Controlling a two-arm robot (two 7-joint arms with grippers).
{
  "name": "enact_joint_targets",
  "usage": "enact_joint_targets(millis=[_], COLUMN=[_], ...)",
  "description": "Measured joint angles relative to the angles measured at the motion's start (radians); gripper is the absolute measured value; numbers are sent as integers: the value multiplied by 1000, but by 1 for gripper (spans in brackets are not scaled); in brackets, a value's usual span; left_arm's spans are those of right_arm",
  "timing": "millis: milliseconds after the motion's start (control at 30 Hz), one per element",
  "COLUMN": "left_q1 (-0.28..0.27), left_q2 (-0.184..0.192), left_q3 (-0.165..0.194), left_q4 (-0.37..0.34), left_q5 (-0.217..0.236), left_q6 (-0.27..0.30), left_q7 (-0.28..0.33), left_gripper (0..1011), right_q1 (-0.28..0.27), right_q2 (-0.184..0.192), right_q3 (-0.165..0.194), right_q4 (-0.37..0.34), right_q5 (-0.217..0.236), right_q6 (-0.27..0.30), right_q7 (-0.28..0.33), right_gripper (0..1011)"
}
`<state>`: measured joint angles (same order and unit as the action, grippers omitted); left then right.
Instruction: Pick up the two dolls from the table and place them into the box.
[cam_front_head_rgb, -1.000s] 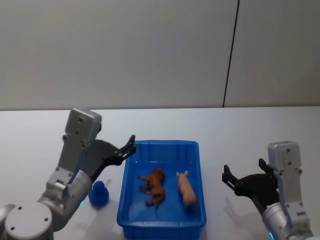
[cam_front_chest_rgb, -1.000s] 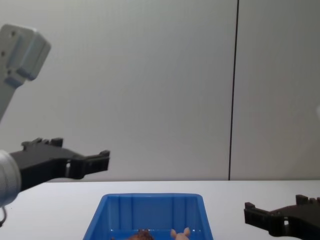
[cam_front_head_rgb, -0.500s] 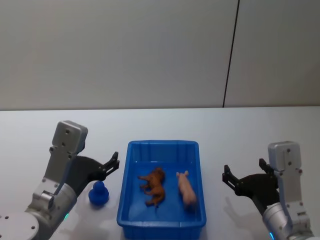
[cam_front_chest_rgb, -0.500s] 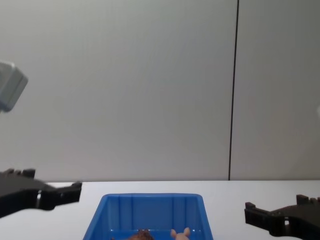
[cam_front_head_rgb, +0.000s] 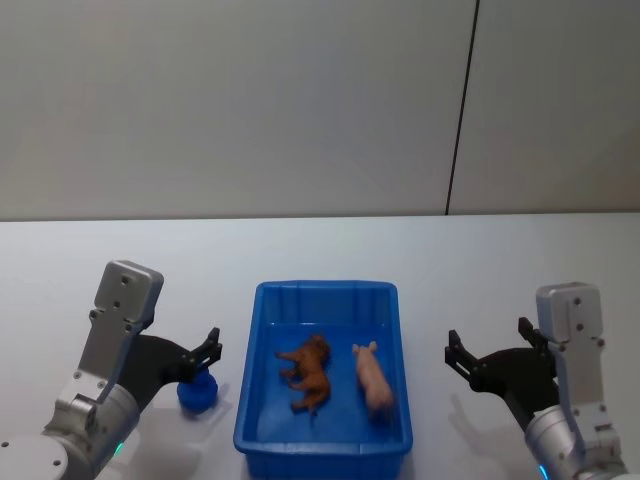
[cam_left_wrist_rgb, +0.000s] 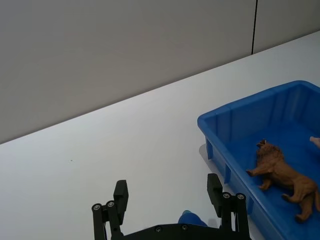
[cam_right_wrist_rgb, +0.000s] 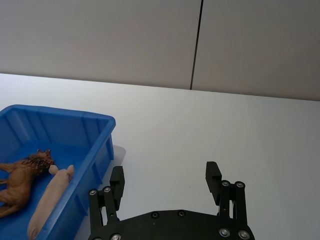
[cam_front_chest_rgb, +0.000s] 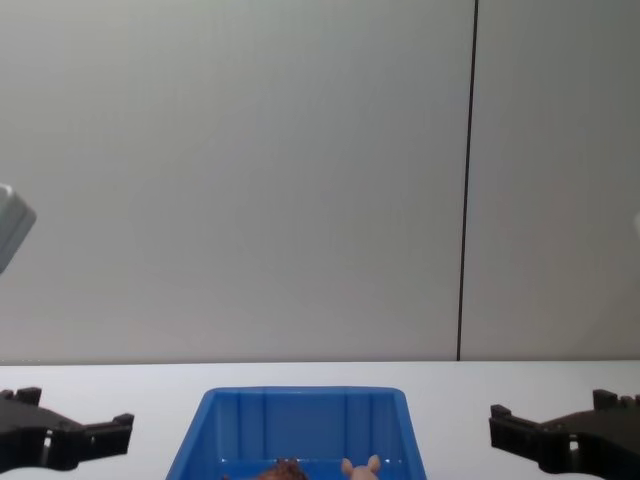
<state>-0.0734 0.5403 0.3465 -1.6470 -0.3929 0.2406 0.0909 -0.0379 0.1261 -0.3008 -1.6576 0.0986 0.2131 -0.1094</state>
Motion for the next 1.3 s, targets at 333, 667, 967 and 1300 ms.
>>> enact_joint_targets(millis=[333, 667, 967, 1300], left_q1=[-6, -18, -26, -32], left_q2=[-8, -21, -30, -39], left_q3=[-5, -7, -6, -4], left_q4=[35, 80, 113, 141], left_q5=[0, -6, -4, 6], left_q6=[18, 39, 55, 66], left_q7=[-20, -62, -92, -119], left_gripper=[1001, 1001, 1001, 993], right_q1=[0, 0, 0, 0], right_q2=[0, 0, 0, 0], right_q3=[0, 0, 0, 0], right_q4=[0, 0, 0, 0], right_q5=[0, 0, 0, 0], right_q6=[0, 0, 0, 0], right_q7=[0, 0, 0, 0], right_gripper=[1001, 1001, 1001, 1001])
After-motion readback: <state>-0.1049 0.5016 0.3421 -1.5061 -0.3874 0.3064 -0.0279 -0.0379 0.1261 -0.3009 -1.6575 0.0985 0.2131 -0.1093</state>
